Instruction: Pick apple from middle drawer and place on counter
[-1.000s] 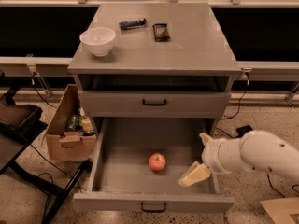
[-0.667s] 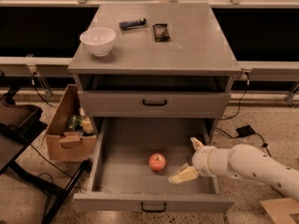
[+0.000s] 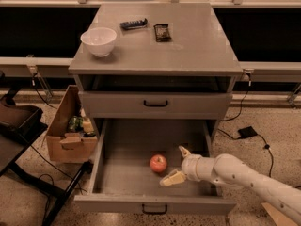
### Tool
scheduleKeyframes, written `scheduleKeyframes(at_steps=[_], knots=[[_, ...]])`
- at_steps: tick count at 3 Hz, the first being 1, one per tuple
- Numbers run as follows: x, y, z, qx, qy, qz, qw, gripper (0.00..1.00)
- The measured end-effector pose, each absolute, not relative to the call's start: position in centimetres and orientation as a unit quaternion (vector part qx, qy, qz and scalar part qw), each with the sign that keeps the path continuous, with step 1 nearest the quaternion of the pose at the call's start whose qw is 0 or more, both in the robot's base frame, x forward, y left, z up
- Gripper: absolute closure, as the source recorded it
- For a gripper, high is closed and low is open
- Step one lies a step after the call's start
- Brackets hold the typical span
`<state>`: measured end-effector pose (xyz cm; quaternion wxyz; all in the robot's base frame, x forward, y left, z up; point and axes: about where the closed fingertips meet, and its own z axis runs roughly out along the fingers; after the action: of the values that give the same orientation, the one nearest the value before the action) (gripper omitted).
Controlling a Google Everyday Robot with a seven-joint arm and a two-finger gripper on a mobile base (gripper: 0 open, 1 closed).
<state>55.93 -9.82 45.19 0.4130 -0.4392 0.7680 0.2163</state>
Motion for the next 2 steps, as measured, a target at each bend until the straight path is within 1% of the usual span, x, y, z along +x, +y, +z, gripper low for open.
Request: scheduleKeyframes(at_steps=[1, 2], knots=[[56.5, -8.2, 41.7, -0.444, 0.756, 0.248, 0.412, 0.0], [58.3, -6.4, 40.6, -0.464, 0.74, 0.261, 0.412, 0.0]])
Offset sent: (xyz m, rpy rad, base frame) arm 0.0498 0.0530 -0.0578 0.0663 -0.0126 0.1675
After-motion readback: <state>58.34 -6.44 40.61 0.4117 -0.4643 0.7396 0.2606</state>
